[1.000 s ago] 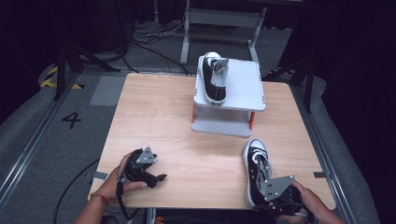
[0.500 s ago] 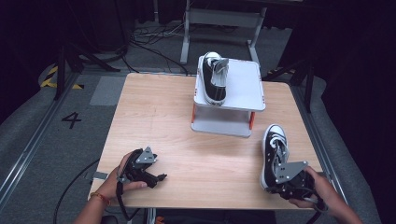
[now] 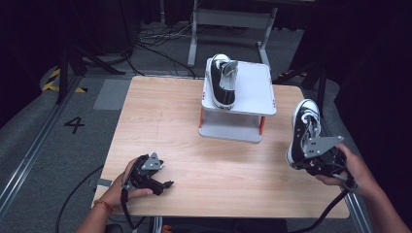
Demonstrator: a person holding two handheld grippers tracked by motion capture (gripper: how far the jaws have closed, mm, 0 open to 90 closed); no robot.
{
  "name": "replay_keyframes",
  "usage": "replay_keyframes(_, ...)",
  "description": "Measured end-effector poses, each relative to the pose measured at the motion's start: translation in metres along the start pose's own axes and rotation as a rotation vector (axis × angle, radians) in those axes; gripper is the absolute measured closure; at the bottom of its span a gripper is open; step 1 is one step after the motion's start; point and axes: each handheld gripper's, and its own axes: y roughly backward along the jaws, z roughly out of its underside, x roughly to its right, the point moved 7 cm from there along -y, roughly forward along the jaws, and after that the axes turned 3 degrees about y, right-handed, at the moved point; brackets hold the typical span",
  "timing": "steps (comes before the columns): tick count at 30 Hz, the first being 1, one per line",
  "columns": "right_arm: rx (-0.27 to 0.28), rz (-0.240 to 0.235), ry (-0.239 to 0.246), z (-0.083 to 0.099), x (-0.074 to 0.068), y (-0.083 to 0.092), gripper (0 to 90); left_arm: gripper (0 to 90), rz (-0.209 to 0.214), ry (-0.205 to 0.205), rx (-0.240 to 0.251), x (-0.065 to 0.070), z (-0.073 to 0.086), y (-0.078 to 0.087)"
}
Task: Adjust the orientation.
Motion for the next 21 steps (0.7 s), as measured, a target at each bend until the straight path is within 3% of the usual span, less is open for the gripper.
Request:
replay_keyframes(7, 0.01, 0.046, 0.041, -0.018, 0.027, 0.017, 73.2, 15.2, 0.0, 0.0, 0.0, 0.0, 0.0, 0.0)
replay_keyframes(10, 0.008, 0.067, 0.073, -0.035, 0.042, 0.026, 73.2, 15.2, 0.0, 0.001, 0.0, 0.0, 0.0, 0.0)
replay_keyframes(15, 0.021, 0.106, 0.096, -0.054, 0.054, 0.034, 73.3, 15.3, 0.0, 0.001, 0.0, 0.0, 0.0, 0.0)
replay_keyframes(21, 0.041, 0.114, 0.111, -0.07, 0.063, 0.039, 73.2, 15.3, 0.0, 0.001, 0.0, 0.0, 0.0, 0.0)
